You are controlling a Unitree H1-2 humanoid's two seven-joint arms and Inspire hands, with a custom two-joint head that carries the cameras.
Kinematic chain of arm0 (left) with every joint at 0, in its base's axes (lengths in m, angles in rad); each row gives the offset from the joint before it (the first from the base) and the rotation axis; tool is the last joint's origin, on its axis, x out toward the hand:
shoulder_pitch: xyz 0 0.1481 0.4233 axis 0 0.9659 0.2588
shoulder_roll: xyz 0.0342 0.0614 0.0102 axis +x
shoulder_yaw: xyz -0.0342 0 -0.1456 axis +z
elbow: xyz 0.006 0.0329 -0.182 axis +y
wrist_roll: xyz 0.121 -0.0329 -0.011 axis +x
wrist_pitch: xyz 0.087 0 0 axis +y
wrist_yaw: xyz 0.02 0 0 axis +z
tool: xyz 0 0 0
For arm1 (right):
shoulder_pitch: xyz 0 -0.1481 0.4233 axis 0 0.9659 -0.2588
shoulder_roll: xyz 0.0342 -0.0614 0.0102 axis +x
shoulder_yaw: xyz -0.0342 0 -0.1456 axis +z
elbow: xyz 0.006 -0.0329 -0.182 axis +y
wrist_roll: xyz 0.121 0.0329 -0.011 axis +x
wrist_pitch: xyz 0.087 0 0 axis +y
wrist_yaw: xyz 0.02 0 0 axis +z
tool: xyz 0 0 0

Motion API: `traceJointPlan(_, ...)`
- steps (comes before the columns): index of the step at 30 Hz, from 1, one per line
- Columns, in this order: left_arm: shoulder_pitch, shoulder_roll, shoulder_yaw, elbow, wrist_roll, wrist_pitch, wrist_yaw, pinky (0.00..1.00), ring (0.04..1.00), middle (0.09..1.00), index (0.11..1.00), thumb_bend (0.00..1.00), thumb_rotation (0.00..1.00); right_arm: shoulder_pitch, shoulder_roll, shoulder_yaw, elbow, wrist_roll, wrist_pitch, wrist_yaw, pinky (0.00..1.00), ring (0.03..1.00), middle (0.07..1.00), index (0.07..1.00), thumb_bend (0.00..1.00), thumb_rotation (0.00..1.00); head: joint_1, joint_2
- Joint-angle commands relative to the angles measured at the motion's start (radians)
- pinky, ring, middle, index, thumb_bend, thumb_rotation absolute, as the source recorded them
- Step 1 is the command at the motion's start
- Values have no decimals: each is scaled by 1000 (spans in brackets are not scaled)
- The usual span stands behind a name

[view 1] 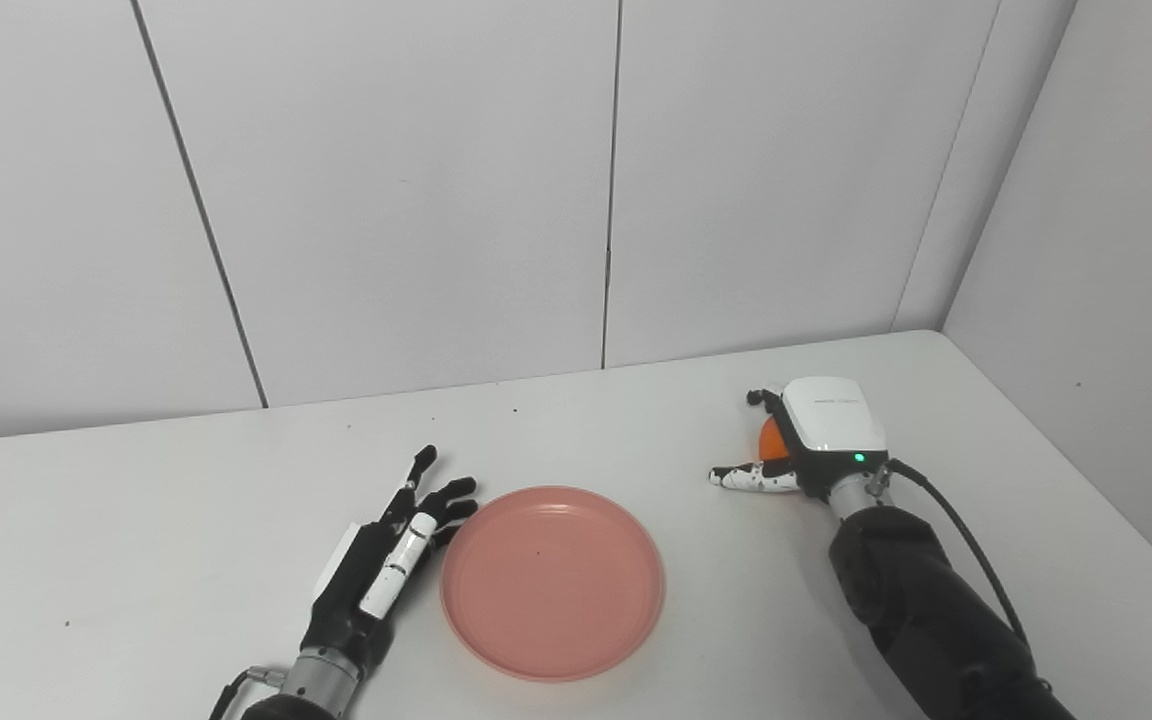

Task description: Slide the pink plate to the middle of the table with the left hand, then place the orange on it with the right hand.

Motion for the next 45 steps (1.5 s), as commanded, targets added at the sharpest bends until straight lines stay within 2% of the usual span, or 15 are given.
traceJointPlan(1, 54, 13, -4, 22, -10, 17, -9, 803, 834, 858, 1000, 500, 826, -29, -16, -6, -1, 2, 14, -49, 430, 587, 681, 700, 768, 629, 1, 1)
traceJointPlan(6, 54, 14, -6, 20, -13, 26, -11, 800, 834, 860, 1000, 505, 829, -28, -18, -5, 24, 21, 8, -85, 372, 517, 642, 670, 742, 573, 4, 2)
traceJointPlan(15, 51, 13, -7, 28, -11, 26, -7, 800, 832, 859, 1000, 512, 831, -34, -21, 3, 41, 56, 6, -101, 363, 493, 614, 646, 721, 513, 8, 3)
traceJointPlan(17, 52, 14, -8, 26, -9, 26, -7, 797, 833, 861, 1000, 522, 831, -37, -22, 5, 49, 64, -1, -103, 329, 431, 558, 623, 648, 413, 7, 3)
traceJointPlan(18, 52, 14, -9, 25, -9, 26, -7, 796, 833, 862, 1000, 521, 831, -38, -24, 7, 55, 68, -9, -109, 304, 389, 506, 558, 578, 291, 6, 4)
traceJointPlan(19, 52, 15, -9, 25, -9, 27, -7, 796, 835, 862, 1000, 522, 831, -38, -26, 11, 62, 71, -19, -118, 280, 348, 448, 515, 533, 214, 6, 4)
traceJointPlan(21, 53, 16, -9, 24, -9, 30, -7, 800, 837, 864, 1000, 523, 832, -37, -31, 19, 75, 81, -39, -138, 251, 305, 388, 492, 509, 173, 7, 5)
traceJointPlan(23, 54, 17, -10, 21, -8, 32, -7, 800, 837, 863, 1000, 512, 835, -36, -33, 24, 85, 89, -55, -154, 229, 283, 361, 484, 502, 161, 7, 6)
traceJointPlan(30, 55, 14, -5, 19, -24, 43, -10, 812, 846, 866, 1000, 505, 820, -26, -42, 32, 89, 115, -79, -161, 250, 310, 386, 485, 501, 158, 7, 8)
traceJointPlan(42, 57, 7, -5, 11, -32, 62, 0, 810, 849, 864, 1000, 504, 826, -29, -58, 49, 70, 125, -70, -148, 270, 335, 408, 489, 499, 159, 11, 6)
traceJointPlan(45, 59, 8, -7, 4, -33, 68, -2, 811, 850, 869, 1000, 499, 830, -26, -66, 50, 31, 119, -62, -134, 278, 344, 412, 489, 499, 159, 11, 10)
